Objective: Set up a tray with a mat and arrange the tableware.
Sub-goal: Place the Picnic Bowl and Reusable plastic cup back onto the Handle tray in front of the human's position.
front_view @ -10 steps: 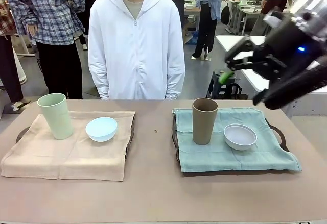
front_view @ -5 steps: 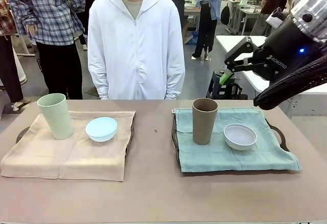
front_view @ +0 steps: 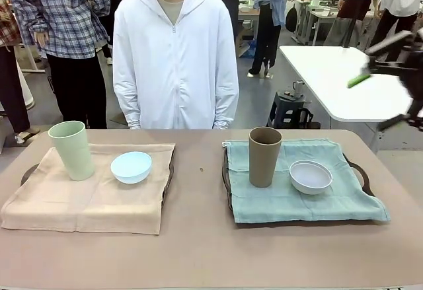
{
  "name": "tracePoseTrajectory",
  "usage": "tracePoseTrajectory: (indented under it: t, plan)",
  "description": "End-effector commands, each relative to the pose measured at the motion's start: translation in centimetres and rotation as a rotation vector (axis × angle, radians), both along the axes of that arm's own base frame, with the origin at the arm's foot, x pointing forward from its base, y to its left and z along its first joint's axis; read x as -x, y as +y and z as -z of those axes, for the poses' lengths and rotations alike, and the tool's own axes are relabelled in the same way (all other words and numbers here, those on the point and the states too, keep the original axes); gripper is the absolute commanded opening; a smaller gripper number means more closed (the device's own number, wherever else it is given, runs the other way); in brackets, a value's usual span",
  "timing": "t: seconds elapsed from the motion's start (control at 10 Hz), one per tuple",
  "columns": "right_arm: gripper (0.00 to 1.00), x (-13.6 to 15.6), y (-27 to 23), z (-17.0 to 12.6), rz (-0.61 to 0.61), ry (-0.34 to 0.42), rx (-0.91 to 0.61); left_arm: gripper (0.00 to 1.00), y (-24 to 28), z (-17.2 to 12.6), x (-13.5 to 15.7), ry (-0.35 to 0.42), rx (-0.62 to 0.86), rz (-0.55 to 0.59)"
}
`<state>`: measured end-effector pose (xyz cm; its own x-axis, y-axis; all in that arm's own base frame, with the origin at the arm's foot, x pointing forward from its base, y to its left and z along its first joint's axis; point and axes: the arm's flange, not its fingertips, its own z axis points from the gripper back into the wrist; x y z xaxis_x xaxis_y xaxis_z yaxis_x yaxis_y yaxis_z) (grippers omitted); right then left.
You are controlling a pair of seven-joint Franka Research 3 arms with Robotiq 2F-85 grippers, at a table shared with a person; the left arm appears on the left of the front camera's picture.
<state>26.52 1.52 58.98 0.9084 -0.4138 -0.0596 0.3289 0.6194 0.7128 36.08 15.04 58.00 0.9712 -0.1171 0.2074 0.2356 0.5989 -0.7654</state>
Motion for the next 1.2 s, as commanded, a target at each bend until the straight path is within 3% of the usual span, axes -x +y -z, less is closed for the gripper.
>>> tracePoseTrajectory:
  t: [0.0,0.3,0.7,1.1]
  plan:
    - [1.00,1.9,-4.6,2.1,0.037,0.021,-0.089,1.00,3.2,-0.1,-1.5,0.068,0.183,0.013]
    - [1.00,3.3,-10.8,3.6,0.137,0.016,-0.214,1.00,7.4,2.9,-1.6,0.133,0.318,-0.033]
    - [1.00,4.8,-15.1,5.0,0.243,0.002,-0.314,1.00,10.1,5.5,-0.6,0.166,0.345,-0.098]
    - [1.00,6.9,-17.3,5.9,0.276,0.000,-0.359,1.00,11.3,6.8,-0.2,0.171,0.375,-0.114]
